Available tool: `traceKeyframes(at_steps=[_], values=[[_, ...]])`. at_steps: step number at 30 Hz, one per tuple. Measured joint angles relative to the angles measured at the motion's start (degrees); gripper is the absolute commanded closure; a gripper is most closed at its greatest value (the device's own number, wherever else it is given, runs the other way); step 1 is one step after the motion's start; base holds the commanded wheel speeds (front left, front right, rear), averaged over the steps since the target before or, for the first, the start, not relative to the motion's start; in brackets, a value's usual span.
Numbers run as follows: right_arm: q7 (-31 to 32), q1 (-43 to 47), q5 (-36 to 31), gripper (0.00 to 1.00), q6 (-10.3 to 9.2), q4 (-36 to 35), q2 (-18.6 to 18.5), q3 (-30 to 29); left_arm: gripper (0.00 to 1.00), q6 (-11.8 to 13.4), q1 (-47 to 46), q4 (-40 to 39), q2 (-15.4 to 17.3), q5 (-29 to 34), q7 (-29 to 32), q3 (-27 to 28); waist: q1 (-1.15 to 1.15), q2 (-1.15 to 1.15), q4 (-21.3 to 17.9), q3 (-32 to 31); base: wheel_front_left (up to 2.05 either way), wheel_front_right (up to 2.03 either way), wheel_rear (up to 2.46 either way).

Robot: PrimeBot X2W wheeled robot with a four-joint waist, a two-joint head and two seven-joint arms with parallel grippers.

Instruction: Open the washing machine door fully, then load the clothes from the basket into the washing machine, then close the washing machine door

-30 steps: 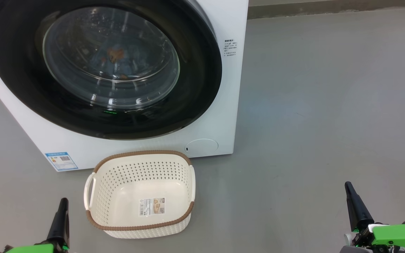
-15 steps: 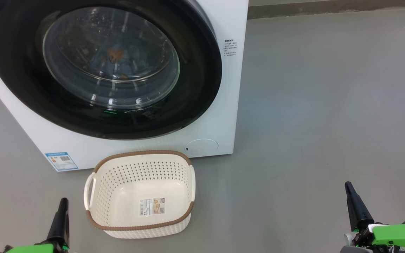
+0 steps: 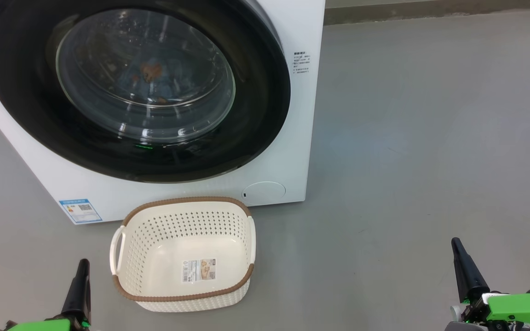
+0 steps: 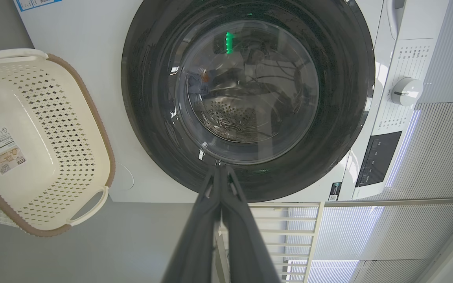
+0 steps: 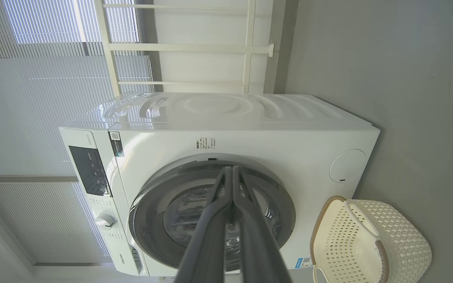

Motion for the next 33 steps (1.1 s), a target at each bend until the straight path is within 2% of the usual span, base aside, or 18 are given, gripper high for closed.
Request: traceKeyframes(at_steps=[33], values=[[0.0,0.0,0.0,1.0,0.0,0.0,0.0,0.0,1.0,0.0,0.0,0.0,0.0,0.0,0.0,0.0,0.0,0.0,0.0,0.0,0.0,0.0,0.0]])
